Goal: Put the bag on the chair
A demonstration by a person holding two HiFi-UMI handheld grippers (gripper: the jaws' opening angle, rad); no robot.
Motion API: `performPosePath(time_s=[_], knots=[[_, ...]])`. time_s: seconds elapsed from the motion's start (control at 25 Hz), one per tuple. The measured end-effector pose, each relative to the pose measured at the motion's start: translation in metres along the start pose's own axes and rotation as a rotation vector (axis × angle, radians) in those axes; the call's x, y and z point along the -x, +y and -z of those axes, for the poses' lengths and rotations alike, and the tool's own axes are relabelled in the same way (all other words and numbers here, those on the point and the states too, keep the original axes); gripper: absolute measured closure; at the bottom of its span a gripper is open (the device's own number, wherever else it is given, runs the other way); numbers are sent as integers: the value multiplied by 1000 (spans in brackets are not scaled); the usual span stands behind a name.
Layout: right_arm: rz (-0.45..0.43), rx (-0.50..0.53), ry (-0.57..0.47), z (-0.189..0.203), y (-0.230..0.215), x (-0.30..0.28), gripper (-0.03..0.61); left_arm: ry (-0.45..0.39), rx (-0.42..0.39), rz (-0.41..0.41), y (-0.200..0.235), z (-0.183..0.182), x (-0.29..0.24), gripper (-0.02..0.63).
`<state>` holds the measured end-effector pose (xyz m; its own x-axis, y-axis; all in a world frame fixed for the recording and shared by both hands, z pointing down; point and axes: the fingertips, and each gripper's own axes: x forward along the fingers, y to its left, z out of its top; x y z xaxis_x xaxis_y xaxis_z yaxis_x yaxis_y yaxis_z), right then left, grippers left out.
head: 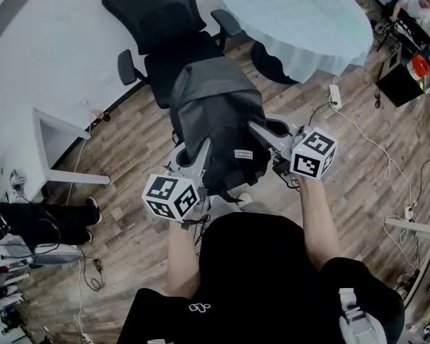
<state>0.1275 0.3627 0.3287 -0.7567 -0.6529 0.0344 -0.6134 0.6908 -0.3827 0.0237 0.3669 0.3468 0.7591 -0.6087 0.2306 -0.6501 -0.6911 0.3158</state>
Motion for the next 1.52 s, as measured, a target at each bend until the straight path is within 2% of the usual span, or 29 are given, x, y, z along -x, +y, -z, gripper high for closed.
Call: performPosePath(time_s=[0.16,0.44,0.6,0.68,0.8,1.0,1.24,1.52], knots=[[-17,5,16,3,-3,7,534,11,1,-21,-7,5,-5,574],[0,-26,-8,4,-18,29,534,31,-19,-11,-27,11,-22,572],[12,-21,-17,-2,-27,39,534,61,-96,2,-38,7,-31,571],[13,-20,-28,-3,-25,34,534,60,-115,12,-35,6,-28,569],[13,-1,-43,-4,-12,15,534,34,-103,26,-17,2,-13,569],[14,17,-57,-35,-54,25,534,14,-98,31,-24,-20,-61,571],[48,8,-50,-41,-98,-17,534,12,-86,55,25,-34,-100,571],[71,-57,0,-52,-194,-101,534,68,-41,94,125,-52,-185,572]])
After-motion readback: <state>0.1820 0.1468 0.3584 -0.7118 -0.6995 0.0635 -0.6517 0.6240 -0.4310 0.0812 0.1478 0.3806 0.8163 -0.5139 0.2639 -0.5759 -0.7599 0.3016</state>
